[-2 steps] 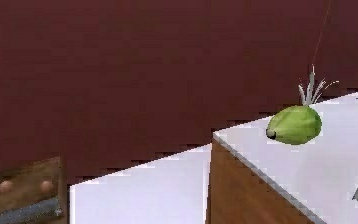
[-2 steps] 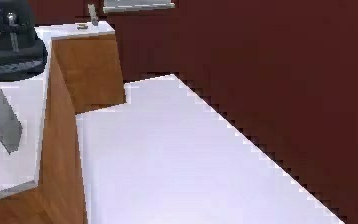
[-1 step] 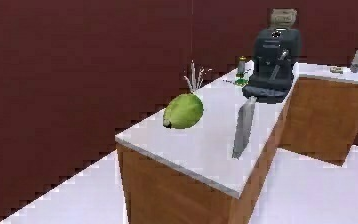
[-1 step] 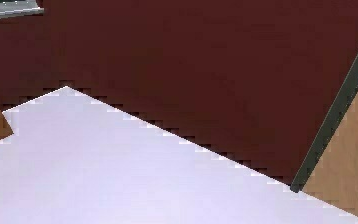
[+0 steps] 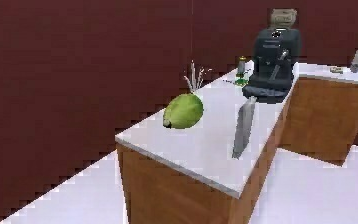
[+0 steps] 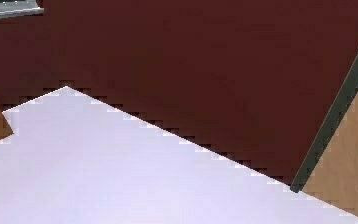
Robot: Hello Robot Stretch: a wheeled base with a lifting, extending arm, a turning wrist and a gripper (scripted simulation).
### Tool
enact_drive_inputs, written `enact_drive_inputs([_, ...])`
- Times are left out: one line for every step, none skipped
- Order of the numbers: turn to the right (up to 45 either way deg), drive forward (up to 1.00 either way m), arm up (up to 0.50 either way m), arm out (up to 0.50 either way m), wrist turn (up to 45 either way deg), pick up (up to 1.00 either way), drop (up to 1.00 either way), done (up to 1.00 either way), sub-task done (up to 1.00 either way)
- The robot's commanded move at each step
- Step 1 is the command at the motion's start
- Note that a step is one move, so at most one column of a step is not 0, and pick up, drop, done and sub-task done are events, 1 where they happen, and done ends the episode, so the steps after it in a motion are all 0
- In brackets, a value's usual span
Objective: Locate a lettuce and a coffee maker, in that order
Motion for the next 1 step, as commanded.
enact_drive_inputs([45.0, 0.00, 0.00, 0.00, 0.0, 0.00, 0.00, 0.00, 0.00])
